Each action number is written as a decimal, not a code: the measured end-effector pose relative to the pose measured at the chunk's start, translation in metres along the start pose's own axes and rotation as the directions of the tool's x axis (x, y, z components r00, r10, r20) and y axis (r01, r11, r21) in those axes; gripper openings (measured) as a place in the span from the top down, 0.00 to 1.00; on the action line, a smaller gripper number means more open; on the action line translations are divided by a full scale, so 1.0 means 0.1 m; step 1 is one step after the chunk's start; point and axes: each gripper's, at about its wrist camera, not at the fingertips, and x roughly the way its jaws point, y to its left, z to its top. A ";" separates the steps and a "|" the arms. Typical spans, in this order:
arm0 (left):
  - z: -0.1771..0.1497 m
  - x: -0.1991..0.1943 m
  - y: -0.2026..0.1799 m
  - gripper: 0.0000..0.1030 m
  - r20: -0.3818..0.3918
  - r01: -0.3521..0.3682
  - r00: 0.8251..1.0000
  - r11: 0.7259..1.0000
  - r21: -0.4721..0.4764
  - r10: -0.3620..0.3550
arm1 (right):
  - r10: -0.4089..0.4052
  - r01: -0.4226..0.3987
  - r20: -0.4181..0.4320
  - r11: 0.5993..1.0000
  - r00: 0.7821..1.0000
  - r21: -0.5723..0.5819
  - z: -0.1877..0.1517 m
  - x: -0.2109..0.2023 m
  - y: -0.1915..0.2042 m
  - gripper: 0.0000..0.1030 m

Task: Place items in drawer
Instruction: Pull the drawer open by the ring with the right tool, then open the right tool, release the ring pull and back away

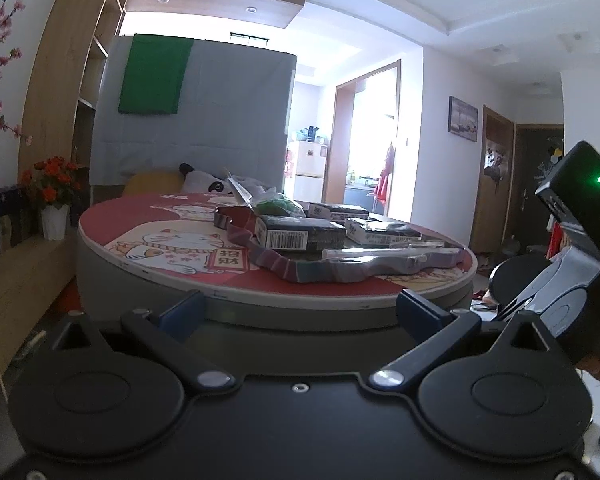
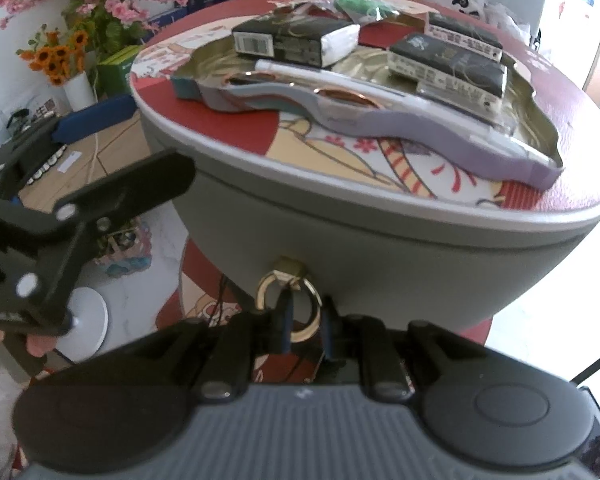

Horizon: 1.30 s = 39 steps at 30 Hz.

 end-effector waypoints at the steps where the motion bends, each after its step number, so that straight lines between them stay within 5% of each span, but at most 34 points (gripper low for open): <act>1: 0.00 0.00 0.00 0.00 0.000 0.001 1.000 1.000 -0.001 -0.001 | 0.002 -0.002 -0.006 1.000 1.000 0.013 0.01 0.00 -0.01 0.85; 12: 0.02 0.00 0.05 0.00 -0.011 0.021 1.000 1.000 -0.012 -0.021 | 0.036 -0.031 -0.068 0.996 0.997 0.079 0.13 0.06 0.06 0.86; 20: 0.00 0.02 0.02 0.00 -0.013 0.015 1.000 1.000 0.012 -0.015 | 0.119 -0.097 -0.278 0.991 0.953 0.092 0.04 0.20 0.11 0.88; 39: -0.09 0.04 -0.05 0.00 -0.126 -0.077 0.989 0.997 -0.021 0.074 | 0.133 -0.107 -0.139 0.978 0.981 0.179 -0.30 0.03 0.08 0.88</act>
